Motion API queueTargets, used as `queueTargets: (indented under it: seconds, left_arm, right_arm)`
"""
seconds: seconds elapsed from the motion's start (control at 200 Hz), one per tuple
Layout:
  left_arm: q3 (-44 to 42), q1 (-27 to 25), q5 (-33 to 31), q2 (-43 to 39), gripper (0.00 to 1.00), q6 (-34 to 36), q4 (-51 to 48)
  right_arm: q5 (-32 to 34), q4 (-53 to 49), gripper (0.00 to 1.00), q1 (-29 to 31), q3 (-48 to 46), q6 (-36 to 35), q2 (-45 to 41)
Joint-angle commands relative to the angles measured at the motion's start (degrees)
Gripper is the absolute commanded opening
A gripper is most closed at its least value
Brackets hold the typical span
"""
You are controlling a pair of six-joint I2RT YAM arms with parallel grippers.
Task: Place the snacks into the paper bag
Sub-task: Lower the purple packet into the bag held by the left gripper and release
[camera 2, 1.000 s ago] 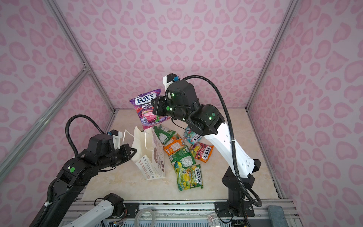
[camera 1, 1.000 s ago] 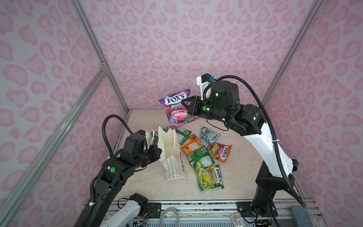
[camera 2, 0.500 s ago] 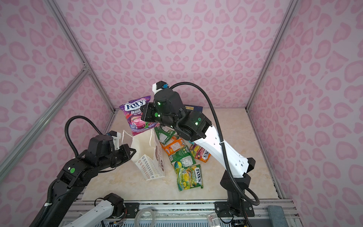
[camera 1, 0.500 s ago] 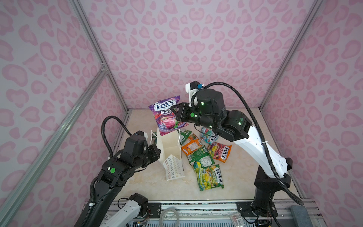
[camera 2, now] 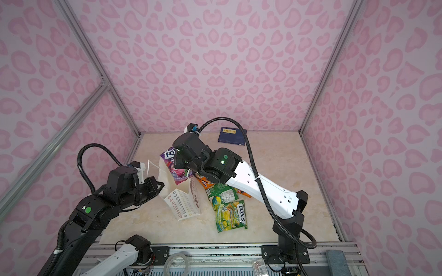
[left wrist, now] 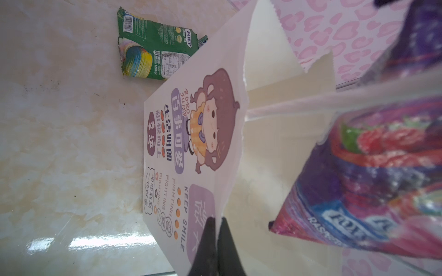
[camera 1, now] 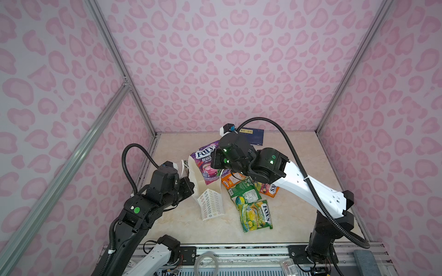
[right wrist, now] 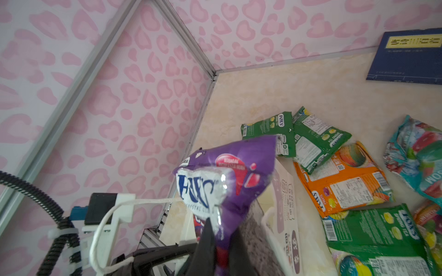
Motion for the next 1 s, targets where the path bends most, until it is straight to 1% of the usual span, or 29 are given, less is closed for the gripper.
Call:
queueTargets:
  seconds: [0.0, 0.2, 0.54, 0.605, 0.72, 0.785, 0.865, 0.995]
  left_arm:
    - [-0.2, 0.0, -1.0, -0.2, 0.03, -0.3, 1.1]
    - [-0.7, 0.0, -0.8, 0.1, 0.03, -0.1, 1.6]
    - [-2.1, 0.0, -0.2, 0.1, 0.03, 0.2, 2.6]
    - [-2.2, 0.0, -0.1, 0.1, 0.03, 0.2, 2.8]
    - [-2.3, 0.0, -0.1, 0.1, 0.03, 0.2, 3.0]
    - [-2.2, 0.0, 0.0, 0.1, 0.03, 0.2, 3.1]
    - [-1.9, 0.0, 0.0, 0.2, 0.03, 0.3, 3.1]
    - [-1.8, 0.0, 0.1, 0.4, 0.03, 0.3, 3.1]
  right_arm:
    - [5.1, -1.3, 0.00, 0.7, -0.8, 0.4, 1.0]
    - [9.5, -6.4, 0.00, 2.3, 2.2, 0.5, 5.4]
    - [9.1, -10.2, 0.00, 3.4, 8.3, 1.1, 12.0]
    - [8.6, -10.5, 0.02, 3.5, 9.3, 1.1, 12.8]
    - [7.6, -10.1, 0.09, 3.5, 9.8, 0.5, 13.3]
    - [7.4, -9.8, 0.20, 3.6, 10.0, 0.2, 13.3]
    - [7.2, -9.8, 0.28, 3.6, 10.5, -0.2, 13.3]
    - [6.9, -9.9, 0.36, 3.6, 11.6, -0.9, 13.6]
